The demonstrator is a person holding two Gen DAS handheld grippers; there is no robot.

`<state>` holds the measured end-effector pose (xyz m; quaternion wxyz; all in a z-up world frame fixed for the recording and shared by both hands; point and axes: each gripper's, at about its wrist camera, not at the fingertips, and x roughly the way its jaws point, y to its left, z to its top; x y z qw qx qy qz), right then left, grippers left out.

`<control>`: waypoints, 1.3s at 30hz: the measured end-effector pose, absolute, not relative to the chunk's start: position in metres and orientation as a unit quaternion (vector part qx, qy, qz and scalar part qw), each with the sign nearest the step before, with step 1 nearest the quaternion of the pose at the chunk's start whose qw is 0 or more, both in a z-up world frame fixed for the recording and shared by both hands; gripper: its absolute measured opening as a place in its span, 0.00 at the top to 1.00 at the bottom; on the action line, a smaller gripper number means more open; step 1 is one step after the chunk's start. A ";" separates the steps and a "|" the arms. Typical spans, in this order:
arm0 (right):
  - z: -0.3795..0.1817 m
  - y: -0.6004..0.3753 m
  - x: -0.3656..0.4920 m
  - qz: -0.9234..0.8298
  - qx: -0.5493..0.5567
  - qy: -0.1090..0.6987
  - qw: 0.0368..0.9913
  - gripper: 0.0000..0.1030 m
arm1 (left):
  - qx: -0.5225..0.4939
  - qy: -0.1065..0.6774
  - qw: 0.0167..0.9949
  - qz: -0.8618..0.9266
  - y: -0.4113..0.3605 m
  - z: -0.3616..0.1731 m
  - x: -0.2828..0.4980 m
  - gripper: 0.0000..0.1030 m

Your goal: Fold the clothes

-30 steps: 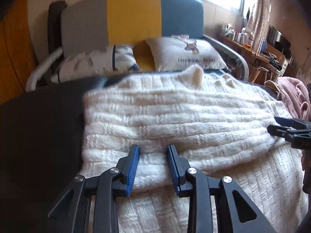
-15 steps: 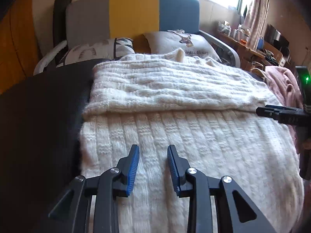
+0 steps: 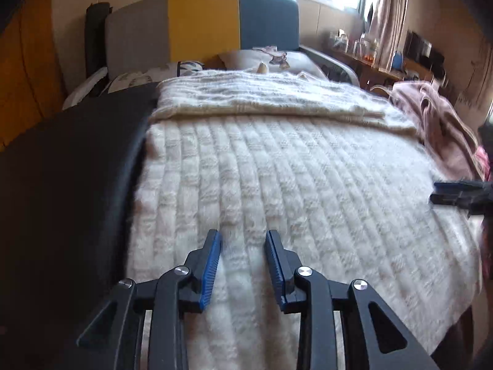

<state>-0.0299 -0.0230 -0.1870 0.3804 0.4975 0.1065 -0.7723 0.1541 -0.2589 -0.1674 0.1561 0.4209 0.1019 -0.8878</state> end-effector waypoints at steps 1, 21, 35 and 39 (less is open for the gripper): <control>-0.181 -0.018 -0.028 -0.772 0.501 0.096 0.379 0.25 | 0.420 0.108 0.157 -0.887 -0.259 -0.165 0.158 0.71; -0.178 0.034 0.045 -0.773 0.517 0.069 0.361 0.25 | 0.421 0.150 0.168 -0.878 -0.254 -0.170 0.216 0.71; -0.162 -0.050 0.091 -0.748 0.482 0.126 0.438 0.24 | 0.395 0.221 0.124 -0.883 -0.262 -0.161 0.276 0.71; -0.188 -0.075 0.098 -0.740 0.478 0.197 0.430 0.20 | 0.415 0.201 0.135 -0.877 -0.261 -0.172 0.272 0.72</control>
